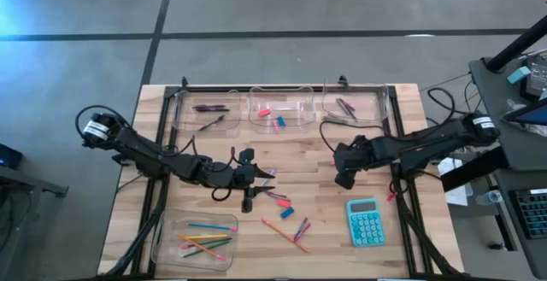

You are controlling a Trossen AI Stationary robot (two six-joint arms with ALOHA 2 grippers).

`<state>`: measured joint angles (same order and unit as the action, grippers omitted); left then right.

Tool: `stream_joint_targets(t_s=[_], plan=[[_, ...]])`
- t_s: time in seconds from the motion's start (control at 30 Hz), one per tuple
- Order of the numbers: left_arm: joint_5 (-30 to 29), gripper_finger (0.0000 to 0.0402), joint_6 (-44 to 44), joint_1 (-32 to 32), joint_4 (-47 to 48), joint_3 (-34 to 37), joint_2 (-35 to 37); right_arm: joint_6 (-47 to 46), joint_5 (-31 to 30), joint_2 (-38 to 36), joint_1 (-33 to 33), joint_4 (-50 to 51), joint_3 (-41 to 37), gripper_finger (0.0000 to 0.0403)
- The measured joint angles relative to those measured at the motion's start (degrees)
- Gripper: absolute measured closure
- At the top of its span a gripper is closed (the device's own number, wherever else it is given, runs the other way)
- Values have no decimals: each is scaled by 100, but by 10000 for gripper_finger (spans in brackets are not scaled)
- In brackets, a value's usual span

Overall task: Sort crayons/erasers/pens/pencils in bins
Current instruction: Put the pink pencil into the bottom transparent bin

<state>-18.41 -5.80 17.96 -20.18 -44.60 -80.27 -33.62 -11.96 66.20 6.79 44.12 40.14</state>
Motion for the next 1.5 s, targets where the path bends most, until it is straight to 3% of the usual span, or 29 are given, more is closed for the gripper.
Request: stream_joint_targets(t_s=[0.13, 0.43, 0.73, 1.0, 1.37, 1.5], plan=[[0, 276, 2, 0, 0, 0, 0, -126, 10, 180, -215, -2, -111, 241], [0, 276, 2, 7, -18, 0, 0, 729, 38, 502, -880, -59, -375, 241], [0, 276, 4, 7, -26, 0, 0, 870, 194, 1132, -1185, -344, -363, 241], [0, 276, 21, 7, -22, 0, 0, 470, 702, 1508, -1260, -372, -369, 250], [0, 276, 21, 7, -23, 0, 0, -916, 1113, 1362, -1251, -464, -378, 310], [0, 276, 20, 7, -24, 0, 0, -921, 1139, 1350, -1247, -502, -378, 335]])
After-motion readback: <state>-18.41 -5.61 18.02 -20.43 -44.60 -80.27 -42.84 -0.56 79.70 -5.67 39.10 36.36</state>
